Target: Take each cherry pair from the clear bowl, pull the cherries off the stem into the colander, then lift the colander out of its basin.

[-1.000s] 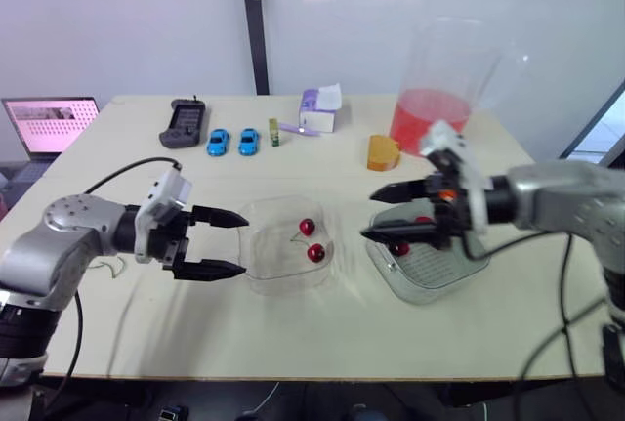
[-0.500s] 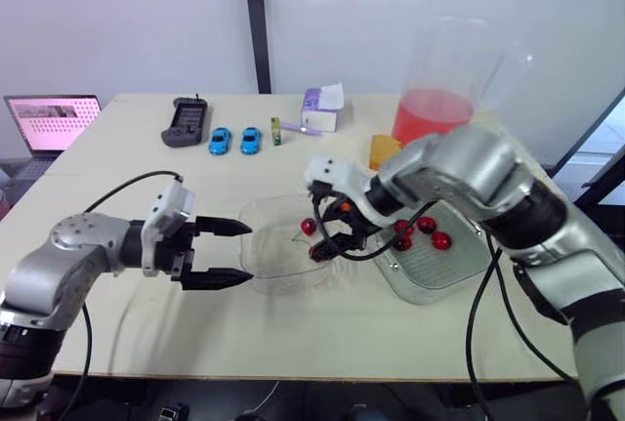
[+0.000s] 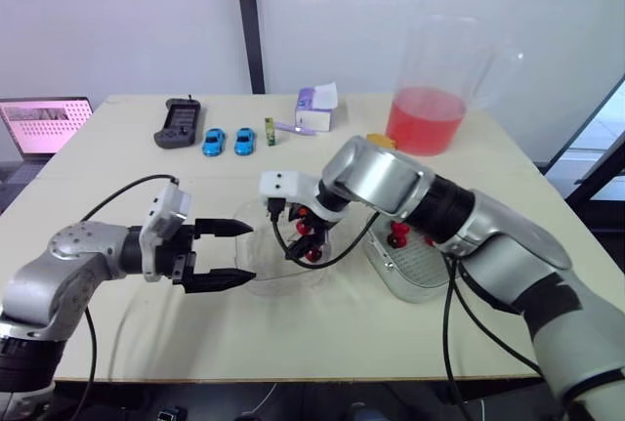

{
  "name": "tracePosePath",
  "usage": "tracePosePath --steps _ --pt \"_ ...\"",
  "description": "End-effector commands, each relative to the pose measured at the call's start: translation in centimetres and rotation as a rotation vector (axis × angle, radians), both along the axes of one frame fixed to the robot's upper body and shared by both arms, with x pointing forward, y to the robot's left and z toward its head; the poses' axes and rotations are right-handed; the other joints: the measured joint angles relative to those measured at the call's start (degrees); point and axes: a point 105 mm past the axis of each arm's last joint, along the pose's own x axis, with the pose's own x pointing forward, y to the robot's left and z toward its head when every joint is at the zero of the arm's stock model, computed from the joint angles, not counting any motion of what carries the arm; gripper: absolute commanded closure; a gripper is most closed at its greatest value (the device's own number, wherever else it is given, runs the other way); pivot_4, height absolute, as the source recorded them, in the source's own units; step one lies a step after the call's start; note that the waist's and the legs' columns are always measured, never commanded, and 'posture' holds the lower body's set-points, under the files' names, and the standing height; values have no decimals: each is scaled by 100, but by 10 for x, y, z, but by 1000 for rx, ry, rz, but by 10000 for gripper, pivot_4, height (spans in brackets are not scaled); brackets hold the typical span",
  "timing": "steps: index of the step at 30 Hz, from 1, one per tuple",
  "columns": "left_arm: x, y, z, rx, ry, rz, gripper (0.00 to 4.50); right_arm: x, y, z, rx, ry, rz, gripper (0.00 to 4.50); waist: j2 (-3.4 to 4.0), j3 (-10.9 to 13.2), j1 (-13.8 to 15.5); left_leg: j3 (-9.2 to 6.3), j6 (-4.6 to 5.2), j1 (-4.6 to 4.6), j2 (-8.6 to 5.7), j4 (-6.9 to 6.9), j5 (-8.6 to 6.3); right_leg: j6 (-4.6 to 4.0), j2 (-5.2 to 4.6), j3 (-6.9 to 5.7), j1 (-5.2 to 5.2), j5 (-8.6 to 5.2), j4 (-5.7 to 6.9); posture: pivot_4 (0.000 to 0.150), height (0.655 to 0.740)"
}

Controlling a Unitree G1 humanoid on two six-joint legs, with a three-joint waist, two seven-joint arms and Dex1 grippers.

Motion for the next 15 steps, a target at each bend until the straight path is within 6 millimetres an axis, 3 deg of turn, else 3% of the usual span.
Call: tracePosePath --steps 1,15 --pt "-5 -2 8 -13 -42 -7 276 2 3 1 7 -5 -6 0 0 0 -8 0 0 0 0 0 0 0 0 0 0 0 0 1500 7400" --pt "-6 0 8 -29 -44 10 276 13 10 -33 -7 17 -51 0 0 0 -19 -1 0 1 0 -2 0 0 1 0 0 0 1 1500 7400"
